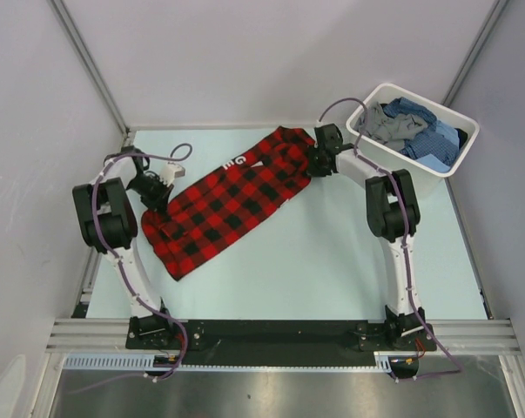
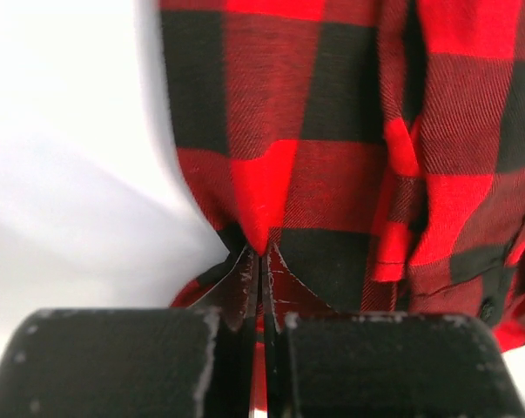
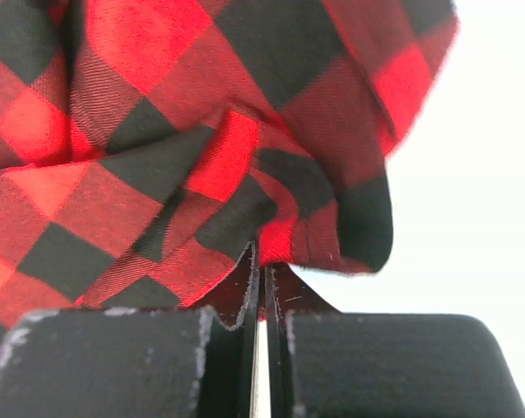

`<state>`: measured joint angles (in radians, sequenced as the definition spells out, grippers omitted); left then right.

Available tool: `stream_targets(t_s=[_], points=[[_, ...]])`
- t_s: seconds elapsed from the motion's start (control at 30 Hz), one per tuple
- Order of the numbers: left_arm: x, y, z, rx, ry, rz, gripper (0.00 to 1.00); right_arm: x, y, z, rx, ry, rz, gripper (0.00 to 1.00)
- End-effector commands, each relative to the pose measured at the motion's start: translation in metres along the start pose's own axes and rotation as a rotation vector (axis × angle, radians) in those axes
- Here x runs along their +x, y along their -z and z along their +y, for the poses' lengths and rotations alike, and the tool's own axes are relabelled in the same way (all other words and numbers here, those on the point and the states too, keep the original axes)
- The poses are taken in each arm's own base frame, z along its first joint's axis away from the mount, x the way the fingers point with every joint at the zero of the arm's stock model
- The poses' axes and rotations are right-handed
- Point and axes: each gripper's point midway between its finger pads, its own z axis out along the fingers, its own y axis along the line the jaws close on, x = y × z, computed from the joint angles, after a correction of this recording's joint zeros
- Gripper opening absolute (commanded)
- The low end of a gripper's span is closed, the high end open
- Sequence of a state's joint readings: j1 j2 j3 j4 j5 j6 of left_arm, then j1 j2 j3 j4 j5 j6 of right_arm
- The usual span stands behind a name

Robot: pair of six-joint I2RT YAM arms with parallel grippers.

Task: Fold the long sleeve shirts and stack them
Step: Fold the shirt

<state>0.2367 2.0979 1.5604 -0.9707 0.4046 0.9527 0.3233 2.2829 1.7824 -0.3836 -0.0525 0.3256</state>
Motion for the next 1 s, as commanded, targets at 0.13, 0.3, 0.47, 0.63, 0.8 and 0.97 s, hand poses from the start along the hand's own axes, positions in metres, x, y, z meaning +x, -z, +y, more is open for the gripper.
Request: stream_targets(t_s=[0.13,0.3,0.47,0.63,0.8,0.97], points=[[0.035,-0.006,-0.114,0.220,-0.016,0.082,0.01,-0.050,-0.038,-0.020,0.078,0.188,-0.091,0.00],[0.026,-0.016,-0.161,0.262,-0.078,0.098,0.01,-0.073,-0.047,-0.018,-0.026,0.208,-0.150,0.00],[0.020,-0.026,-0.189,0.325,-0.091,0.128,0.02,-0.107,-0.039,-0.006,-0.164,0.149,-0.222,0.09],[0.017,-0.024,-0.207,0.373,-0.096,0.128,0.19,-0.105,-0.004,-0.009,-0.203,0.067,-0.169,0.51],[0.019,-0.023,-0.218,0.414,-0.053,0.133,0.24,-0.034,0.040,0.012,-0.282,0.021,0.032,0.60],[0.010,-0.021,-0.216,0.408,0.002,0.081,0.42,0.023,0.078,0.034,-0.320,-0.055,0.128,0.59]])
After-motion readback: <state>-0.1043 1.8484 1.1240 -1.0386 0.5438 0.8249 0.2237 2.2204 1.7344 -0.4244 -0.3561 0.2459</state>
